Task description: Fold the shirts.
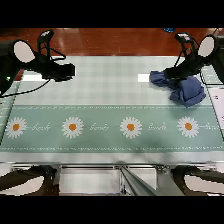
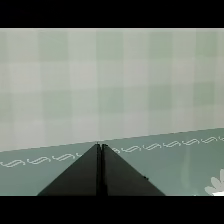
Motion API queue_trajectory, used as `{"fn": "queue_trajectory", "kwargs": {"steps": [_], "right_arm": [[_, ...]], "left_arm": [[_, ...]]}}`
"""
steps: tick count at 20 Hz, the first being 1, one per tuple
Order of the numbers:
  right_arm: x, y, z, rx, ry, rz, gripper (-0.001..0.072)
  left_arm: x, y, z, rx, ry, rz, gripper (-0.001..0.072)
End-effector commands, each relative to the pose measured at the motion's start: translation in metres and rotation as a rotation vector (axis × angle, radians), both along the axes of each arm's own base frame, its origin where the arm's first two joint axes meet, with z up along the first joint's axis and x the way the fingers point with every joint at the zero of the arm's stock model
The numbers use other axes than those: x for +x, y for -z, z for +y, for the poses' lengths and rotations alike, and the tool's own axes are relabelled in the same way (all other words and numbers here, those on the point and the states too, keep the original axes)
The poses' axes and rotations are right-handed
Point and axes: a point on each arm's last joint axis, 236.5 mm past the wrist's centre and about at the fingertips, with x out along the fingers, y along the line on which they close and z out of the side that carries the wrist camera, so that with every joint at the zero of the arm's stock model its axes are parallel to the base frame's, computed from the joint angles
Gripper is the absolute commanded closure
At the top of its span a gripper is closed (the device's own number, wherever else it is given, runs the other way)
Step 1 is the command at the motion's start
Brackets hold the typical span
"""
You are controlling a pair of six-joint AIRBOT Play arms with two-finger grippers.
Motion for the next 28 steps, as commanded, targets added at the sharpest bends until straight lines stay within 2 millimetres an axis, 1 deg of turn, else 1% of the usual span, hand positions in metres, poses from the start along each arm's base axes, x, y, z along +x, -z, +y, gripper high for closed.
{"fn": "queue_trajectory", "kwargs": {"steps": [1,16,18,19,21,22,23,24,25,26,27,28], "right_arm": [[0.0,0.0,0.001,0.0,-0.001,0.0,0.0685],[0.001,0.0,0.001,0.001,0.0,-0.004,0.0685],[0.002,-0.001,0.001,0.003,0.0,-0.01,0.0685],[0.012,-0.004,0.001,-0.001,-0.005,-0.053,0.0685],[0.041,-0.017,-0.002,-0.014,-0.006,-0.187,0.0684],[0.055,-0.026,-0.008,-0.04,-0.002,-0.259,0.0651],[0.07,-0.037,-0.02,-0.079,0.036,-0.335,0.0483],[0.083,-0.045,-0.037,-0.13,0.093,-0.402,0.0314],[0.093,-0.05,-0.054,-0.198,0.123,-0.446,0.0299],[0.1,-0.049,-0.074,-0.257,0.159,-0.47,0.0299],[0.103,-0.04,-0.092,-0.273,0.211,-0.463,0.0299],[0.101,-0.024,-0.112,-0.262,0.284,-0.428,0.0299]], "left_arm": [[0.0,0.0,0.0,0.0,-0.001,0.001,0.0692],[0.0,0.0,0.0,0.0,-0.001,0.0,0.0692],[0.011,-0.005,0.0,-0.01,-0.012,-0.05,0.0692],[0.018,-0.009,-0.001,-0.016,-0.019,-0.082,0.0692],[0.036,-0.016,0.0,-0.012,-0.017,-0.165,0.0691],[0.047,-0.018,0.001,-0.01,-0.026,-0.208,0.0691],[0.059,-0.019,0.004,0.004,-0.033,-0.248,0.0678],[0.069,-0.016,0.009,0.035,-0.035,-0.279,0.0575],[0.073,-0.009,0.013,0.062,-0.033,-0.282,0.0343],[0.078,0.001,0.019,0.098,-0.03,-0.28,0.02],[0.081,0.012,0.026,0.131,-0.027,-0.264,0.0198],[0.081,0.024,0.031,0.149,-0.029,-0.236,0.0199]]}}
